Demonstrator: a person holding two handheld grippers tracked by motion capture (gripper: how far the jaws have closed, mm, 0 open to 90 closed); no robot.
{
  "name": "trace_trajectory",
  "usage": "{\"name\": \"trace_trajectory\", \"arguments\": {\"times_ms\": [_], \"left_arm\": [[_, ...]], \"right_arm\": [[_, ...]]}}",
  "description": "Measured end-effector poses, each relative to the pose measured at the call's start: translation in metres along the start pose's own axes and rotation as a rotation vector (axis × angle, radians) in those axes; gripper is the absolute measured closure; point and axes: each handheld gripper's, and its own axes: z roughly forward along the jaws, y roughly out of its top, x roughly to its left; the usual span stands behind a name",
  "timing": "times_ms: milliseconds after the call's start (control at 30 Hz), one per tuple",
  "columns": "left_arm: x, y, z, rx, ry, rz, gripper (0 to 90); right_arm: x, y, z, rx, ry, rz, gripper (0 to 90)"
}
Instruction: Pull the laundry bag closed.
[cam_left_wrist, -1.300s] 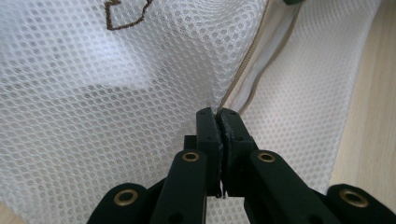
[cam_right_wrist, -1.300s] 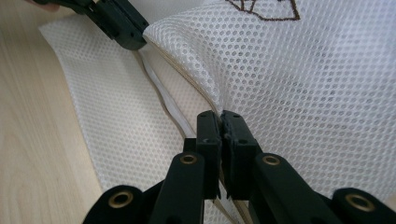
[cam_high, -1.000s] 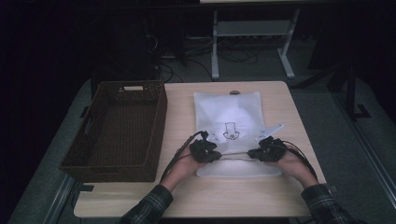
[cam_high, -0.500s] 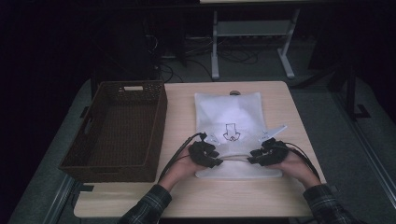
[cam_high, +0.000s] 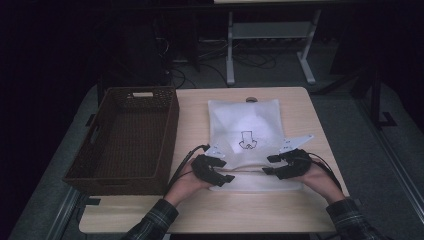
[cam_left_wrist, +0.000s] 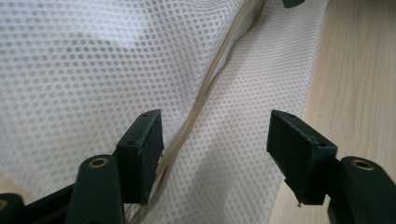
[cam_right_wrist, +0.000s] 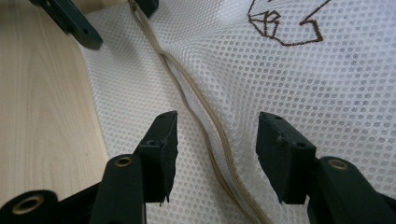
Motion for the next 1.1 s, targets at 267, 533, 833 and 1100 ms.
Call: {"name": "trace_trajectory", "arguments": {"times_ms": [267,533,833,1100], "left_arm": [[-0.007,-0.012,-0.018,-0.03,0.029,-0.037,27.2],[-0.018,-0.033,-0.029,-0.02,0.095,-0.054,20.7],[-0.031,-0.048,-0.04,-0.021,0.119,-0.08,19.6],[-0.04,-0.064,-0.048,-0.022,0.131,-0.119,19.6]], "right_arm": [[0.006,0.01,0.002,0.018,0.024,-0.026,48.3],[0.013,0.027,0.006,0.037,0.056,-0.02,46.8],[0.022,0.045,0.016,0.048,0.092,-0.063,50.6],[0.025,0.059,0.034,0.068,0.121,-0.074,54.2]]}}
